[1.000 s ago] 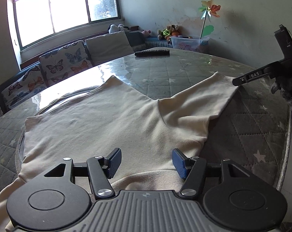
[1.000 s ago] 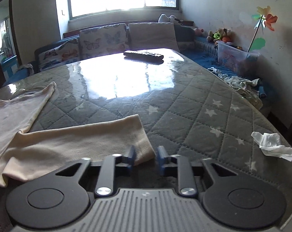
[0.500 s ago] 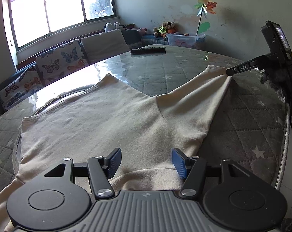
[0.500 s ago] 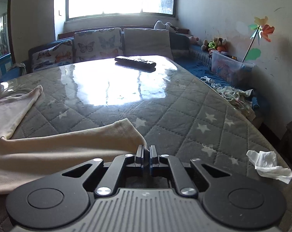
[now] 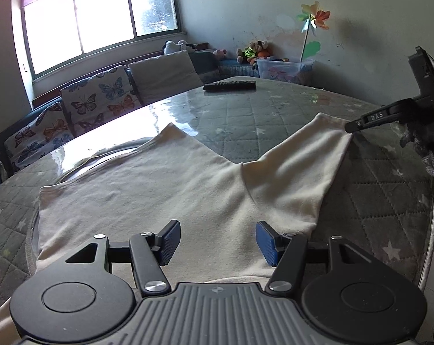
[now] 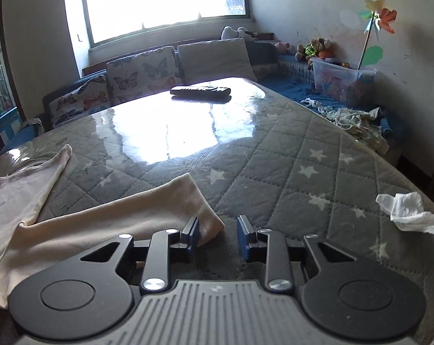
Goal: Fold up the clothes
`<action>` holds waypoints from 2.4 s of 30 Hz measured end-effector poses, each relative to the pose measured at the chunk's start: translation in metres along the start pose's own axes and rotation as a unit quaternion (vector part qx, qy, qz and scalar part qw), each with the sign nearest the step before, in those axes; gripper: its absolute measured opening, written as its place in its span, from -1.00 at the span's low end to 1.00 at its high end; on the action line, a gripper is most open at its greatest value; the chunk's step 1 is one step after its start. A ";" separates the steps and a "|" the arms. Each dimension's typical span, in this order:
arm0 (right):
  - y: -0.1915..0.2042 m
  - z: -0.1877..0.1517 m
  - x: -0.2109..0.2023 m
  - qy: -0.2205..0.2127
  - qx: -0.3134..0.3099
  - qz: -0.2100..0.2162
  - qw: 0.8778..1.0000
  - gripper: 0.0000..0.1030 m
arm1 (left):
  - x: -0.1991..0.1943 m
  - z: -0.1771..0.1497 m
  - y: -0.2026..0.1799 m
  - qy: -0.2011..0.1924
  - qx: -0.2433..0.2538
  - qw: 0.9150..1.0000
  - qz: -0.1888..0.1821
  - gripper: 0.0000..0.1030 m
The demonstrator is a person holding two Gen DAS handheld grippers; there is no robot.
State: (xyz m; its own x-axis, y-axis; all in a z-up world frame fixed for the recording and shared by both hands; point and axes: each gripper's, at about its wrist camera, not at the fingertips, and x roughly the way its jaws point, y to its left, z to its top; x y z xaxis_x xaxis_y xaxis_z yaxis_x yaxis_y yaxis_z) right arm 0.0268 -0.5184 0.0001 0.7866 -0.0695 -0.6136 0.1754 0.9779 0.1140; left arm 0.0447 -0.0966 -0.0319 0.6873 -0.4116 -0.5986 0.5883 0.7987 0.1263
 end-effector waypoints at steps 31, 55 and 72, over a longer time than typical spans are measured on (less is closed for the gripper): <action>0.211 0.088 -0.107 -0.127 -0.186 0.237 0.945 -0.93 | -0.065 -0.038 0.060 -0.032 -0.082 0.994 0.068 0.25; 0.224 -0.008 -0.063 0.064 -0.271 0.266 0.923 -0.61 | -0.070 -0.058 0.081 -0.014 -0.130 0.988 0.081 0.11; 0.189 -0.008 -0.048 0.062 -0.222 0.260 0.938 -0.53 | -0.076 -0.040 0.082 -0.035 -0.134 0.987 0.079 -0.87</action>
State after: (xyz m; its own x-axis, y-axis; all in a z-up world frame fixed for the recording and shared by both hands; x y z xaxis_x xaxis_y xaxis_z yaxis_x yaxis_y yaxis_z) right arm 0.0176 -0.3289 0.0451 0.6172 0.4368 -0.6544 -0.4983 0.8607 0.1045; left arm 0.0231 0.0176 -0.0076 0.7951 -0.2942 -0.5304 0.3440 0.9390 -0.0052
